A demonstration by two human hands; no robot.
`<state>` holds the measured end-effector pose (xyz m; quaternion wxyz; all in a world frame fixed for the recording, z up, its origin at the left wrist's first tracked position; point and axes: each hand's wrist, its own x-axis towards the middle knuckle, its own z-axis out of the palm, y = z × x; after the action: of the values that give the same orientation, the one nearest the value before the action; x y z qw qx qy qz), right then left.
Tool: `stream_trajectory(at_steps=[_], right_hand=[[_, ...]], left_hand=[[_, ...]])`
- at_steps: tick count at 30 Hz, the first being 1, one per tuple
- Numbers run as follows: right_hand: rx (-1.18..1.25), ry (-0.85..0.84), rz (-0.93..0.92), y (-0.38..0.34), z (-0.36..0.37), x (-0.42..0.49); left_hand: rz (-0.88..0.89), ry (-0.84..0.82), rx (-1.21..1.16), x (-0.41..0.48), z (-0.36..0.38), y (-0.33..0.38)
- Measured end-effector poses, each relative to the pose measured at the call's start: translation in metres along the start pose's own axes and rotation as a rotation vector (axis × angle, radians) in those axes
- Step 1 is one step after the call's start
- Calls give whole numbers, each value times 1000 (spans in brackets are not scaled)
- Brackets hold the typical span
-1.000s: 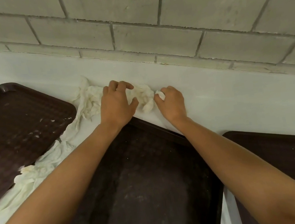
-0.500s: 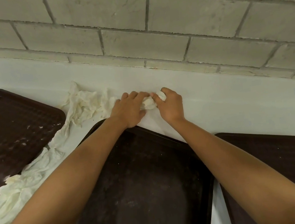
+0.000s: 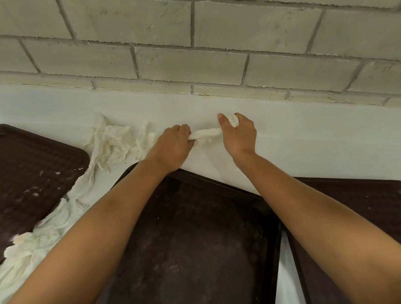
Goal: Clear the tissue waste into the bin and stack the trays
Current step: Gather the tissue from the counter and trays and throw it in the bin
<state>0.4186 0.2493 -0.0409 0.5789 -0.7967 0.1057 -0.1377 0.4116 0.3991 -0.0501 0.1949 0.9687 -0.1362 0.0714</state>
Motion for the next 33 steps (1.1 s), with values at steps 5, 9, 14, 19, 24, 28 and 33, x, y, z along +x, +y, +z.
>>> stream_trajectory(at_steps=[5,9,14,19,24,28,33], right_hand=[[107,29,56,-19,-13,-12],[176,63,159,-32,-30,-23],[246,78,246,-42,-52,-41],[208,32,256,-40,-77,-62],[172,-44,231,-36,-99,-80],[135,-88,180,-33,-120,-95],[112,-143,170,-30,-147,-115]], left_hand=[[69,31,25,-16,-19,14],[28,72,-97,-35,-37,31],[-76,196,-272,-61,-52,61],[-169,343,-533,-82,-57,83],[-266,382,-750,-101,-58,104],[-323,400,-821,-117,-55,127],[-382,473,-868,-139,-48,151]])
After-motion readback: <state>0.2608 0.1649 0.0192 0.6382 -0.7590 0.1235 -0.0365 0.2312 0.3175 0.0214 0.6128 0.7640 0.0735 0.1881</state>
